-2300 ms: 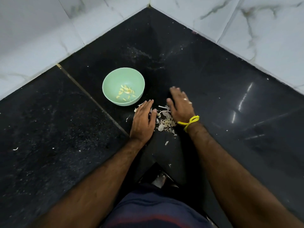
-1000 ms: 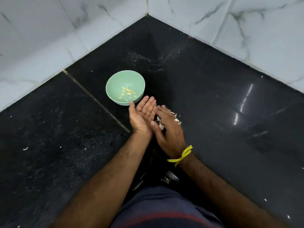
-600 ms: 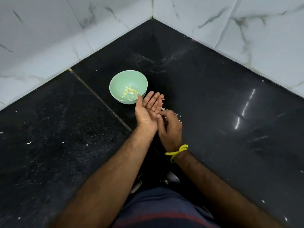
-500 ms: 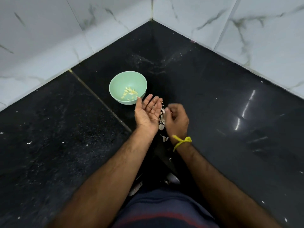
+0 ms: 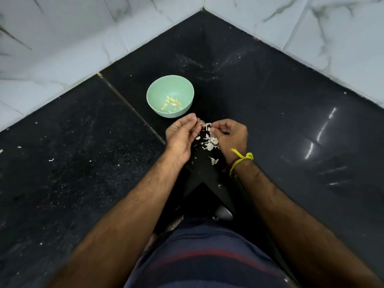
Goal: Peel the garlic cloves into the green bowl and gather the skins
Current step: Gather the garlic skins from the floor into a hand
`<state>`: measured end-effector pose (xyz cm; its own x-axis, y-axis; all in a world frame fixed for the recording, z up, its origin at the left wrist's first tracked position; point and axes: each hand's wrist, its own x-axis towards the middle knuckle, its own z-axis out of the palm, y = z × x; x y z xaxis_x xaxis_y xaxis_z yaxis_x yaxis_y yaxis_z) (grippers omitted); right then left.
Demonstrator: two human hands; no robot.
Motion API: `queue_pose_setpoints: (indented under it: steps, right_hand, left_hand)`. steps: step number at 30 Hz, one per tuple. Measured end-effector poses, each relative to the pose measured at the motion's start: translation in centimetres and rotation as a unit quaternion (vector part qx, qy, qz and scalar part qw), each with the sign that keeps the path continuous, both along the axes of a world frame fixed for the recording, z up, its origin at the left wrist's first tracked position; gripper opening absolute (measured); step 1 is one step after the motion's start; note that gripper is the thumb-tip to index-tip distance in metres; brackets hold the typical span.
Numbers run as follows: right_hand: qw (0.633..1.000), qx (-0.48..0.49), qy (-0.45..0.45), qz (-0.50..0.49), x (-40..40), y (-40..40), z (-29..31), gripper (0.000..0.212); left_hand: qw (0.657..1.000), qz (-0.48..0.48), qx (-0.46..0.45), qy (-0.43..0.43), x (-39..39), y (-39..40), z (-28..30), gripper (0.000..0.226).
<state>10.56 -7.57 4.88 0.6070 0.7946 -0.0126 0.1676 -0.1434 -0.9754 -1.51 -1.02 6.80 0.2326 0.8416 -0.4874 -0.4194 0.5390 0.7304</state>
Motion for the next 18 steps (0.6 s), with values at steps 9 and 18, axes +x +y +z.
queue_pose_setpoints:
  steps: [9, 18]
  right_hand:
    - [0.883, -0.11, -0.378, 0.255, 3.2, 0.6, -4.4, 0.069]
    - [0.85, -0.096, -0.358, 0.374, 2.8, 6.1, -3.3, 0.071]
  left_hand:
    - [0.863, 0.025, 0.308, 0.4, -4.1, -2.6, -5.9, 0.02]
    - [0.779, 0.026, 0.422, 0.463, -4.7, -3.9, -7.2, 0.034]
